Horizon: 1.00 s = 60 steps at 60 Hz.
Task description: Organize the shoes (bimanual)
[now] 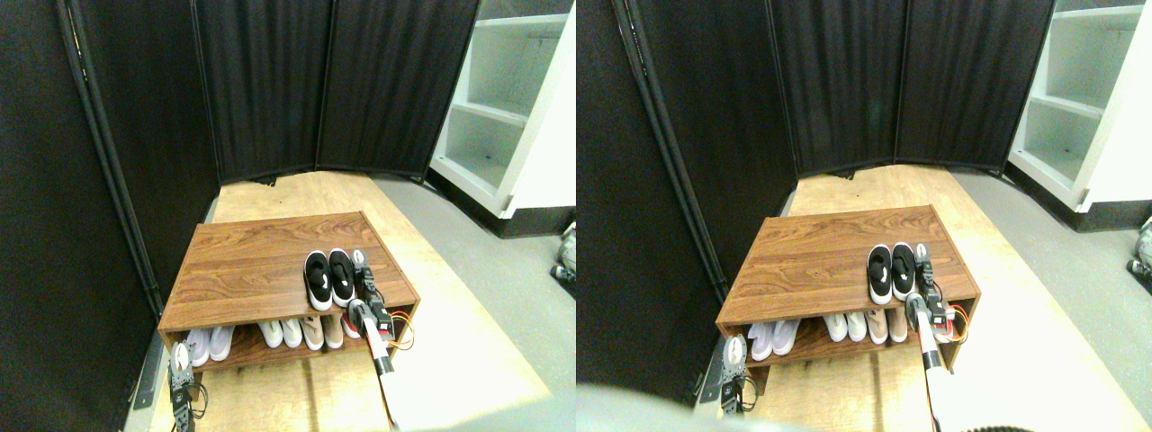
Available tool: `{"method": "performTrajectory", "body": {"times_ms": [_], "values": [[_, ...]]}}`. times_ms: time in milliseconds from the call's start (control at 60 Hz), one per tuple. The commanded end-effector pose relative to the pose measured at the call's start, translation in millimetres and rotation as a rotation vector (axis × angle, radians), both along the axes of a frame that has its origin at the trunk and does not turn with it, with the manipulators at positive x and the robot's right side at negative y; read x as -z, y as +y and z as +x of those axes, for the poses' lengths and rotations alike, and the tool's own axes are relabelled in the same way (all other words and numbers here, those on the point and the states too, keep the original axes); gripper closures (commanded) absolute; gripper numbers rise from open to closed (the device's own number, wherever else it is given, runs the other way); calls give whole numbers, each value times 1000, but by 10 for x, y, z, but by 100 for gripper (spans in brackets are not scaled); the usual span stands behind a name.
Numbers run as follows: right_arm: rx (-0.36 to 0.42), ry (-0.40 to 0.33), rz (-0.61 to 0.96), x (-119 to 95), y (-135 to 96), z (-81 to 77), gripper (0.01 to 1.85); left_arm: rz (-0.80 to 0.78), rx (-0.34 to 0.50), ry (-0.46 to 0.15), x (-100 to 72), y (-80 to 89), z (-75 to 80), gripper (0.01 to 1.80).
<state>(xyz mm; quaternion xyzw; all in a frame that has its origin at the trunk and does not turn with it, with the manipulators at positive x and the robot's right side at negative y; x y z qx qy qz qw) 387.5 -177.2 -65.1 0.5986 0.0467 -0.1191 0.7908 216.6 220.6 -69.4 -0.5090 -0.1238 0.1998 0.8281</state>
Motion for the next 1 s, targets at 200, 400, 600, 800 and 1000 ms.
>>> {"method": "performTrajectory", "body": {"times_ms": [200, 400, 600, 800, 1000], "values": [[-82, 149, 55, 362, 279, -164, 185, 10, 20, -23, -11, -24, 50, 180], [-54, 51, -50, 104, 30, -98, 185, -1, 20, -23, -6, -37, 45, 180], [47, -55, -75, -601, -317, -189, 185, -18, 38, -13, -21, -75, 73, 180], [64, -219, -156, -1024, -580, -413, 185, -41, 36, -2, -54, -126, 94, 180], [65, -297, -159, -1165, -651, -881, 185, -47, 37, 3, -90, -185, 98, 176]]}}
